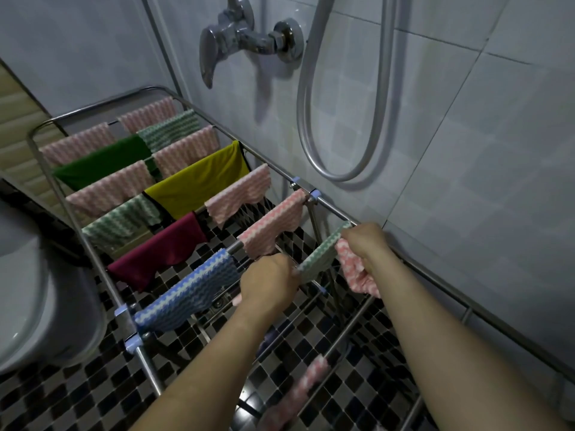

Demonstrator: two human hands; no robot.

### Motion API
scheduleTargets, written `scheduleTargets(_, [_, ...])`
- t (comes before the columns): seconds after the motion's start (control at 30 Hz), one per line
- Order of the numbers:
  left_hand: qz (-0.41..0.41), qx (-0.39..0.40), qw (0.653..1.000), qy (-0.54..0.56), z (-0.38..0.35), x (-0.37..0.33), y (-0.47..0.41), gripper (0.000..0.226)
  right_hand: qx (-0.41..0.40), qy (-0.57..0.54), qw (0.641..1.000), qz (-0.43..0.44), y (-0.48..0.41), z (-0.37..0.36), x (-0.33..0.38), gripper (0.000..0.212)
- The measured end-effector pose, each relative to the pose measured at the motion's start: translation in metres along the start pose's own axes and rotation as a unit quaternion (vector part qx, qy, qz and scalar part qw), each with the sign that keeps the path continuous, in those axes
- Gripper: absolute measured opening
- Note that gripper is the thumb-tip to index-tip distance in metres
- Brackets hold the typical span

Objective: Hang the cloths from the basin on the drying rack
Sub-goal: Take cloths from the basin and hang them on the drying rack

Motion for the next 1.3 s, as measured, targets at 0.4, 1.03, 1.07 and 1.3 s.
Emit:
scheduleTargets(0.4, [0.067, 0.014, 0.887, 0.457, 0.053, 0.005, 0.041, 0.032, 0.139, -0.047, 0.983, 0.112, 0.084, 0.051, 0.023, 0.022])
scheduleTargets(1.03, [0.013, -0.095, 0.847, 0.522, 0.116, -0.003, 0.104, 0.018, 0.392, -0.244, 0.874, 0.149, 0.181, 0.069, 0.036, 0.030])
scheduleTargets(1.07, [0.009, -0.116, 0.848, 0.516, 0.119, -0.003, 0.107, 0.013, 0.412, -0.260, 0.861, 0.148, 0.186, 0.069, 0.036, 0.032])
scheduleTargets(1.3, [-0.152, -0.137, 0.916, 0.345, 0.140, -0.007, 0.131, 0.029, 0.436, -0.226, 0.854, 0.171, 0.199, 0.066, 0.036, 0.047])
Point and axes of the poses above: each hand's wrist, its own y-axis away from the middle knuckle, its own z-axis out of the back of the hand, x = y × z, the point moved 1 cm from there along -y, towards the middle knuckle, and after that the axes turned 2 degrees about -y, right-handed, at the moved point
